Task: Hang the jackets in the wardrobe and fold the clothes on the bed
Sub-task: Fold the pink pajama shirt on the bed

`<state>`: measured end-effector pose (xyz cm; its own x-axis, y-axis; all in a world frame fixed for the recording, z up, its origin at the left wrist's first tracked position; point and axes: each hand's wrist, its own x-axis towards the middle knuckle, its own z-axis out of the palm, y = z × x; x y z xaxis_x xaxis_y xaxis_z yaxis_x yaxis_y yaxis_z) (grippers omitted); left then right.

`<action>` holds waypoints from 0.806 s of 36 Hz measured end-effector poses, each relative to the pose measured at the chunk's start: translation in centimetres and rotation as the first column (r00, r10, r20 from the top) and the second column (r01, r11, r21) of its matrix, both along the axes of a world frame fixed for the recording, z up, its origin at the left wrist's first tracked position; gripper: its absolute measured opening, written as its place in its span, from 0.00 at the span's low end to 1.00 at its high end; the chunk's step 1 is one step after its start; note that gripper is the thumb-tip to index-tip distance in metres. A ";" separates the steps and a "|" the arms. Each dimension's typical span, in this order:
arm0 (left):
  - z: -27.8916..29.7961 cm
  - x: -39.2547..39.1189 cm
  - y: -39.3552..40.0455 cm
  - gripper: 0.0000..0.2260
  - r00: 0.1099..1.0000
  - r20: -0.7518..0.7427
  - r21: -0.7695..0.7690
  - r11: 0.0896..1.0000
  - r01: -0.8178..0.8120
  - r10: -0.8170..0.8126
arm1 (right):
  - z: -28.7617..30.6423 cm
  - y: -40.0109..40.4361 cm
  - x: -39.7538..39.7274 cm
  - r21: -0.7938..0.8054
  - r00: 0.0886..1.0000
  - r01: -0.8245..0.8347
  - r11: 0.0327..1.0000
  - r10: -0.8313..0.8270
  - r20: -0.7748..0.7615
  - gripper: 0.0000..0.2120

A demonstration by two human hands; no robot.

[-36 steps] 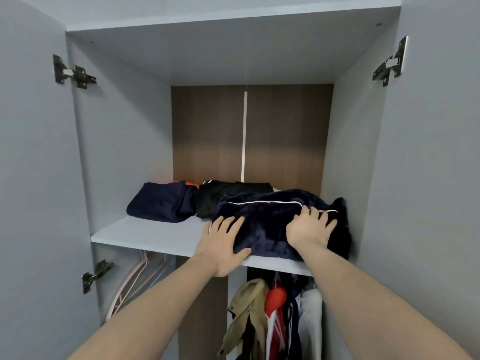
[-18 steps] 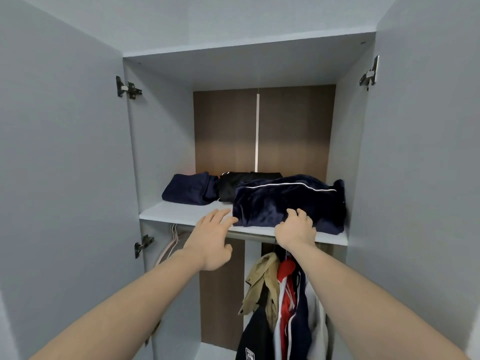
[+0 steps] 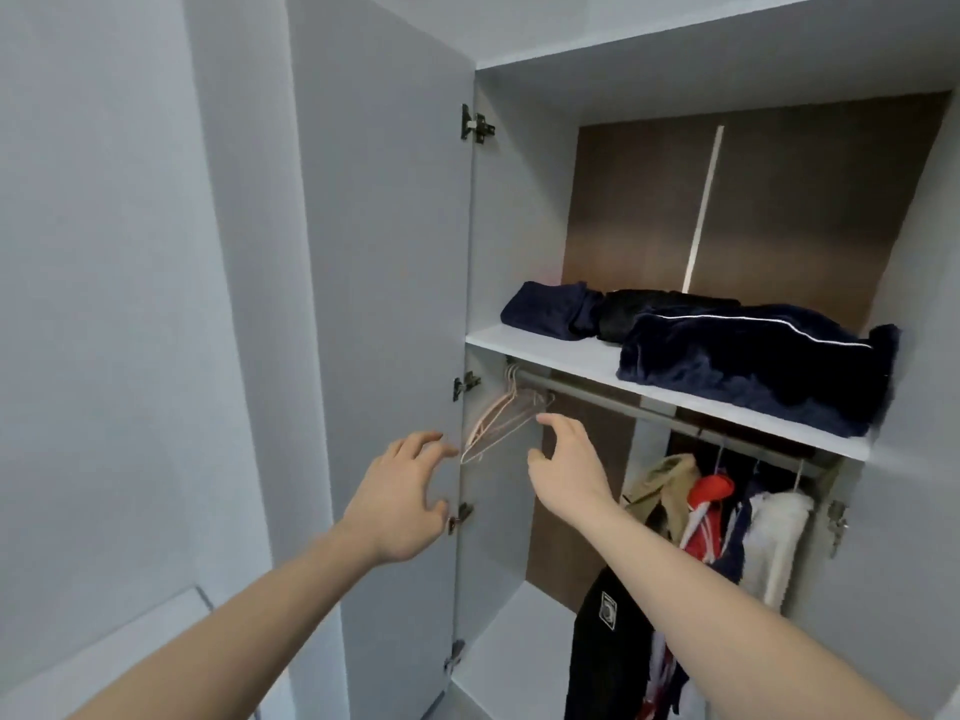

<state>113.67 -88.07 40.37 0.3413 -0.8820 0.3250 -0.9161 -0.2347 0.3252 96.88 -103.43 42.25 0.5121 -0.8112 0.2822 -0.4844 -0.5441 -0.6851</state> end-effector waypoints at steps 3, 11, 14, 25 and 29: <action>-2.1 -0.2 5.6 0.26 0.987 -0.045 0.012 0.988 -0.156 0.156 | -1.9 3.3 1.9 0.042 0.986 -0.166 0.985 0.165 0.031 0.22; -8.3 -5.4 22.7 0.25 0.817 -0.168 0.099 0.834 -0.543 0.551 | -8.4 15.3 4.7 0.138 0.806 -0.589 0.796 0.592 0.025 0.21; -9.5 -8.8 29.5 0.24 0.728 -0.180 0.134 0.750 -0.648 0.662 | -10.0 21.4 4.7 0.168 0.696 -0.712 0.682 0.717 0.037 0.21; -12.3 -23.9 55.2 0.23 0.260 -0.212 0.155 0.295 -0.943 0.942 | -12.2 48.2 1.8 0.198 0.166 -0.967 0.162 0.986 0.002 0.20; -14.0 -31.2 64.0 0.23 0.074 -0.219 0.193 0.118 -0.974 0.973 | -13.4 58.8 -1.2 0.217 -0.016 -0.976 -0.012 1.000 -0.015 0.21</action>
<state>82.46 -24.07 26.41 0.9538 0.2932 0.0661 0.2301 -0.8540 0.4666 95.65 -44.66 28.84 0.8450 0.5268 0.0921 0.3903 -0.4899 -0.7796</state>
